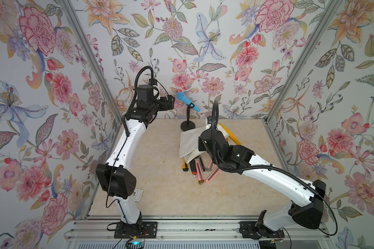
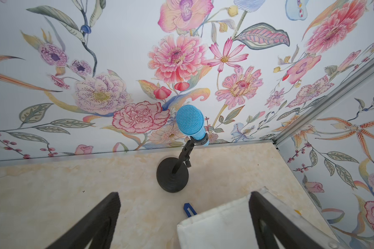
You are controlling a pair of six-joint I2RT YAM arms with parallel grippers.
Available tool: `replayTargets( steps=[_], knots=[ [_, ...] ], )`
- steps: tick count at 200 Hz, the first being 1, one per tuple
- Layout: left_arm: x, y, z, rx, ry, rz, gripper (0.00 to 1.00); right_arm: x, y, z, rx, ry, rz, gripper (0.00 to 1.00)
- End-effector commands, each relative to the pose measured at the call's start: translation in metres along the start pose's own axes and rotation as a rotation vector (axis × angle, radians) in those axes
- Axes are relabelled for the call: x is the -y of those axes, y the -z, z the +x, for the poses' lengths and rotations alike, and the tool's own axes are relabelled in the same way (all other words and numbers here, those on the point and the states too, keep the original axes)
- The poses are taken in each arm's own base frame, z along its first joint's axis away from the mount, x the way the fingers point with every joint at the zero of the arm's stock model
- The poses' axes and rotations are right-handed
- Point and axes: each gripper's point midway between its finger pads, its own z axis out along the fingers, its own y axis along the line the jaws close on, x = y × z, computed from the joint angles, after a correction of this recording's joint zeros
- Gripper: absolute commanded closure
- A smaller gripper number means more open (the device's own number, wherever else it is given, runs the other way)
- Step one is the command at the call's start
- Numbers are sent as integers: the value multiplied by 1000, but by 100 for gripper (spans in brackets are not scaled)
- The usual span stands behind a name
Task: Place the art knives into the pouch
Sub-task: Place the pouch at the center of the board.
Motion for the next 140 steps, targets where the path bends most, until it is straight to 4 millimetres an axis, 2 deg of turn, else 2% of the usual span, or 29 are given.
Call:
replayTargets(
  steps=[1,27,31,34,52,97,118,140],
  knots=[
    [-19,18,8,13,-18,-52,4,-41,18,-54,150,-24,-108,100],
    [-36,43,17,28,-2,-86,2,-79,20,-69,204,18,-189,100],
    [-39,42,21,21,3,-92,2,-85,18,-68,200,20,-207,100],
    [-37,54,14,46,0,-90,2,-88,16,-67,197,20,-218,100],
    [-45,69,16,59,-4,-122,2,-111,2,-55,167,19,-293,100],
    [-63,91,26,46,-34,-228,1,-163,-49,10,-8,7,-470,100],
    [-71,92,40,12,-36,-260,1,-182,-71,55,-142,-9,-562,100],
    [-77,89,55,-30,-30,-279,1,-194,-82,101,-278,-38,-628,100]
  ],
)
